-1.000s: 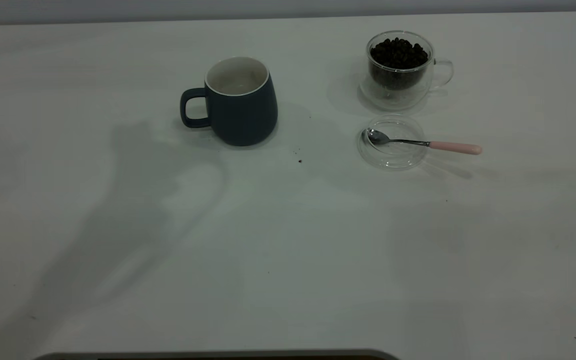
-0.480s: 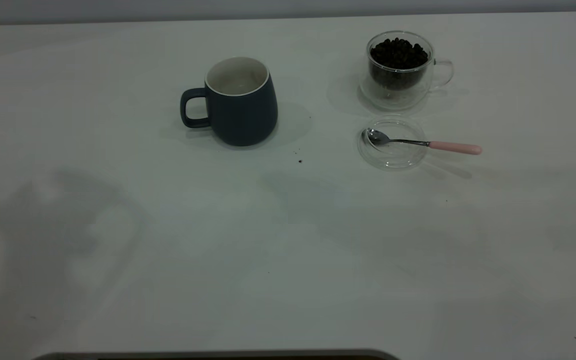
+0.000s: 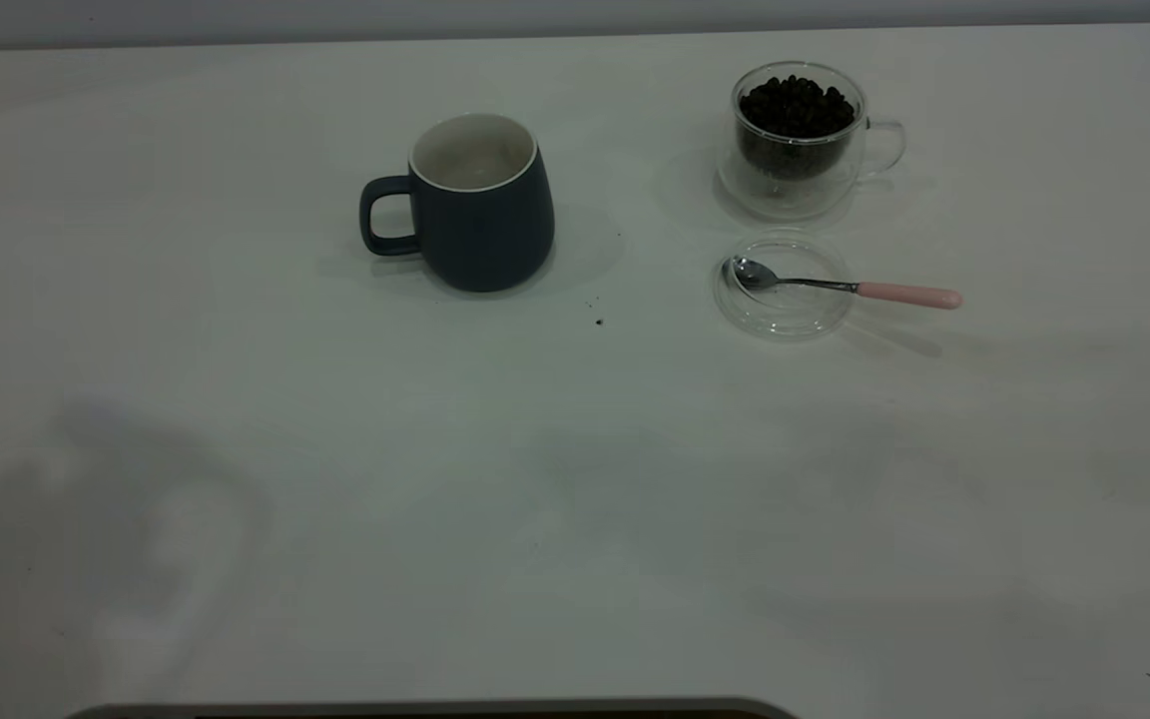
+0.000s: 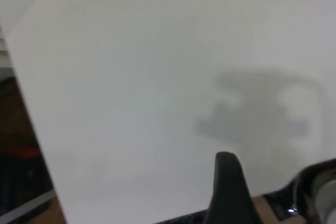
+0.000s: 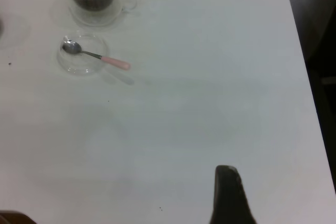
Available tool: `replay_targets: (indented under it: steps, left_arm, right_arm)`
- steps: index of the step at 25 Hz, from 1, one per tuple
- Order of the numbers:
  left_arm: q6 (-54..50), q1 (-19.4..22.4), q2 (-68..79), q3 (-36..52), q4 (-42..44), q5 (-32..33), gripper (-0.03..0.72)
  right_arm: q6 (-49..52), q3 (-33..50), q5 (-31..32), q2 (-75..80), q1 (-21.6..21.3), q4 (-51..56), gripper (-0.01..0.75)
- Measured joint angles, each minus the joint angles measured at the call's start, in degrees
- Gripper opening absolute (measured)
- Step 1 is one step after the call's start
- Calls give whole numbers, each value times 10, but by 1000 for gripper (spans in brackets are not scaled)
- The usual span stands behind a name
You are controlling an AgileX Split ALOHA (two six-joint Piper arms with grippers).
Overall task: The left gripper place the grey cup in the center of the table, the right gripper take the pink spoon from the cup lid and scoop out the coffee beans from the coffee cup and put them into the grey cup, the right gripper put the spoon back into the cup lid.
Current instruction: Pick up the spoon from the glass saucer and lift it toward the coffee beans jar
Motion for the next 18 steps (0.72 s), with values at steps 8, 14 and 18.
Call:
replay_targets:
  steps: [8, 14, 18]
  left_arm:
    - [7, 0, -169, 133, -52, 0, 565]
    - [30, 0, -352, 234, -133, -1, 565]
    - [71, 0, -461, 307, -189, -3, 565]
  right_arm:
    - [0, 0, 0, 0, 0, 0, 519]
    - [0, 0, 0, 0, 0, 0, 519]
    - [0, 0, 0, 0, 0, 0, 519]
